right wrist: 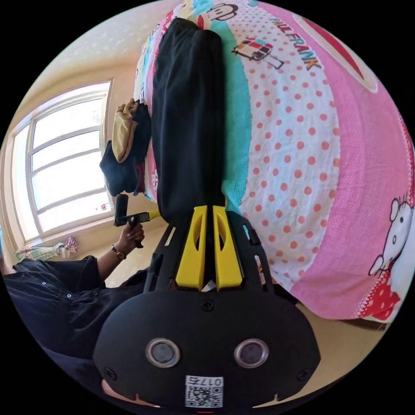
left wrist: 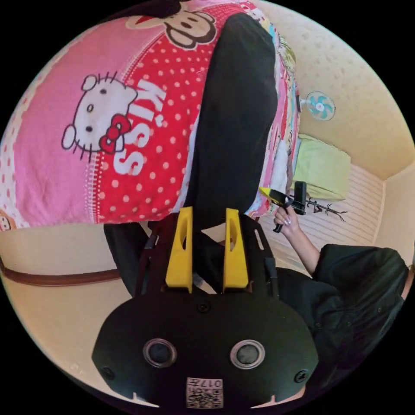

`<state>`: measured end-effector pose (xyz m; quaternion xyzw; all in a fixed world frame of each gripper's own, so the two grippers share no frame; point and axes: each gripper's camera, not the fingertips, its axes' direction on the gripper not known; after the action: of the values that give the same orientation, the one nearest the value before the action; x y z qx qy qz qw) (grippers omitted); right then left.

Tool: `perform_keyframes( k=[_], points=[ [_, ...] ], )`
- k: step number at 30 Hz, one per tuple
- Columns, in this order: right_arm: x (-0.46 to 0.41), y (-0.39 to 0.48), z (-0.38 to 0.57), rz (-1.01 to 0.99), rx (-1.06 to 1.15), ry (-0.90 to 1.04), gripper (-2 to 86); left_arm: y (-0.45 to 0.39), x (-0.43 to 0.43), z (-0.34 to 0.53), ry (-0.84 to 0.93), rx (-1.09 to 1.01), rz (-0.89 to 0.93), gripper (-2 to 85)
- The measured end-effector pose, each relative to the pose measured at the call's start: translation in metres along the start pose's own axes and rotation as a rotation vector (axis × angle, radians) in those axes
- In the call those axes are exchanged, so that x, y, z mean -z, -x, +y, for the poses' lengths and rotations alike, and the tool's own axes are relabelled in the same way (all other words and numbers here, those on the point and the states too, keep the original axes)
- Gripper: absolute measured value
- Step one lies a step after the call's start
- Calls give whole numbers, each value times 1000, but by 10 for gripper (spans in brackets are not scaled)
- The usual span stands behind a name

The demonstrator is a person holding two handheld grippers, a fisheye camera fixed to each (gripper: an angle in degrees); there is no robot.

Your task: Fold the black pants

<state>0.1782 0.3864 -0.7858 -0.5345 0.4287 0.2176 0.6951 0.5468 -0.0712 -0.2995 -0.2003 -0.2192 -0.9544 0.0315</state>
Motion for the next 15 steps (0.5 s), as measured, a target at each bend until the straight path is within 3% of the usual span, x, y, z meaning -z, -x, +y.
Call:
perform_keyframes(
  k=[3,9,11,15],
  points=[
    [14,0,-18,-62,-4,-55,101,3,23,-20,-83,-27,22,135],
    [-14,0,-48,-7,3,15,132,32,26,-73,-137,-42,63,158],
    [-16,-8,-48,-76,2,7,140,43,14,-85,-93,-38,63,162],
    [-25,-34,-36,-401,18,43,153,68,-3,-79,-81,-83,156,158]
  ],
)
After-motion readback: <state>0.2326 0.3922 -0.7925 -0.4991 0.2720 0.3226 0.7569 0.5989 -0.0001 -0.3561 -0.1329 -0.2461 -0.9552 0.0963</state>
